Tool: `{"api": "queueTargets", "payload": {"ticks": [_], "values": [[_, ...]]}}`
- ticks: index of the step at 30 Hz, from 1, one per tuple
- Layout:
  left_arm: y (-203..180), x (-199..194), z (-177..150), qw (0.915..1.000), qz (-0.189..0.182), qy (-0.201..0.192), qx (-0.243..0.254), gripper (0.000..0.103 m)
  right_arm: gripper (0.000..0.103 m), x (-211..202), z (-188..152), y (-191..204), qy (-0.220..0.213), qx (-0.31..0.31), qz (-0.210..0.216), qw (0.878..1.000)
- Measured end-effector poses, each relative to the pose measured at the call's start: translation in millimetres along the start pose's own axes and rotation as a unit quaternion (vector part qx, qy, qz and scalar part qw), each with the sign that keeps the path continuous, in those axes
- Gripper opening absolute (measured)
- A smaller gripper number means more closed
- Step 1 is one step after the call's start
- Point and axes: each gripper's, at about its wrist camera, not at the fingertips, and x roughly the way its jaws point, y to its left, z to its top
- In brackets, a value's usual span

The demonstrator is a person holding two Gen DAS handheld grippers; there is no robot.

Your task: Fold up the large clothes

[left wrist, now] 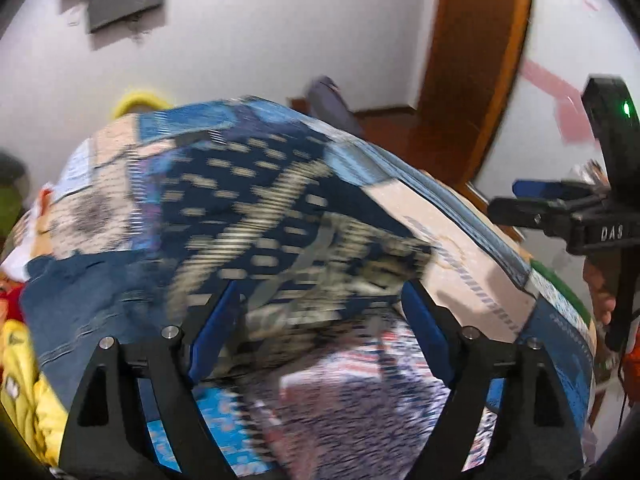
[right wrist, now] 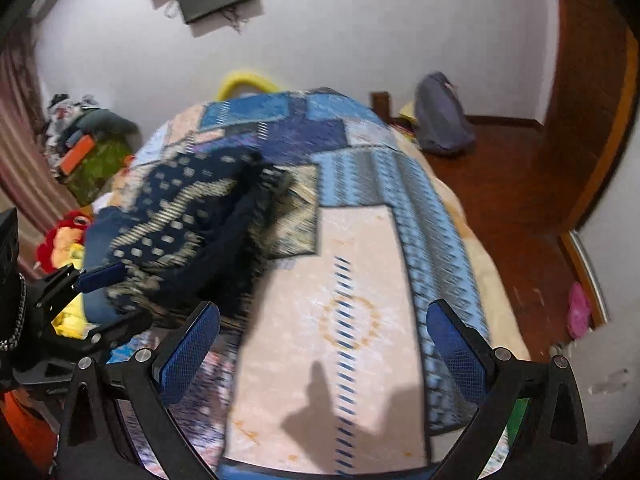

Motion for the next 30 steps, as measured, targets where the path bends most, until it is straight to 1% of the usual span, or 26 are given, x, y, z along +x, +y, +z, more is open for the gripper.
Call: {"api": "queueTargets", "payload": {"ticks": [1,4,6,7,9,11,13,16,17,18,19,20,22,23,27,29,30], "values": [[14.9,-8.8,1.2,0.9998,0.01,-0.007,-0.014,0.083,0.103,1.2,3.2,6.9,-0.003,-0.006,0.007,1.0],[49.1,-18.0,2.0,0.9985,0.028,-0.016,-0.043,0.089,0.103,9.9,15.9,38.1,-0.014,-0.031,0.036,0.999],[75.0,-14.5,2.5,0.9968,0.049,-0.01,-0.062,0.089,0.103,21.1,23.1,57.7,-0.014,-0.044,0.059,0.997],[86.4,-9.3,3.1,0.9959,0.053,-0.002,-0.073,0.089,0.103,28.2,25.4,66.8,-0.01,-0.048,0.068,0.996],[106.4,2.8,-0.9,0.9943,0.042,0.019,-0.096,0.089,0.103,45.8,28.4,84.8,0.001,-0.054,0.081,0.995],[121.3,20.2,-5.3,0.9923,0.018,0.044,-0.114,0.089,0.103,64.7,27.4,96.2,0.016,-0.061,0.093,0.994],[123.9,38.0,-14.8,0.9914,0.009,0.066,-0.113,0.089,0.103,87.6,23.3,101.6,0.042,-0.064,0.094,0.993],[117.8,51.9,-29.9,0.9922,0.02,0.069,-0.101,0.093,0.103,121.2,11.5,94.4,0.082,-0.059,0.069,0.993],[116.6,55.3,-35.0,0.9922,0.026,0.069,-0.1,0.096,0.103,127.1,8.3,90.7,0.089,-0.062,0.055,0.993],[116.5,56.6,-39.3,0.9921,0.028,0.07,-0.101,0.099,0.103,137.4,1.4,83.1,0.098,-0.07,0.027,0.992],[115.8,59.7,-44.5,0.9919,0.026,0.072,-0.101,0.1,0.103,143.3,-3.2,78.1,0.101,-0.075,0.02,0.992],[114.6,62.0,-49.5,0.9918,0.022,0.075,-0.101,0.1,0.103,149.2,-8.7,70.9,0.107,-0.08,0.02,0.991],[110.4,62.1,-57.7,0.9922,0.02,0.078,-0.095,0.1,0.103,155.4,-18.8,50.0,0.12,-0.068,0.034,0.99],[108.3,60.0,-60.9,0.9928,0.023,0.076,-0.09,0.1,0.103,153.6,-22.3,40.9,0.116,-0.061,0.044,0.99],[103.0,48.8,-66.7,0.9939,0.035,0.083,-0.065,0.099,0.103,138.2,-26.3,24.4,0.116,-0.061,0.039,0.991],[100.0,40.5,-67.1,0.9942,0.055,0.083,-0.042,0.099,0.103,131.5,-24.8,17.6,0.122,-0.051,0.039,0.99],[98.9,34.4,-66.1,0.994,0.072,0.077,-0.029,0.099,0.103,126.4,-23.0,15.6,0.123,-0.047,0.041,0.991]]}}
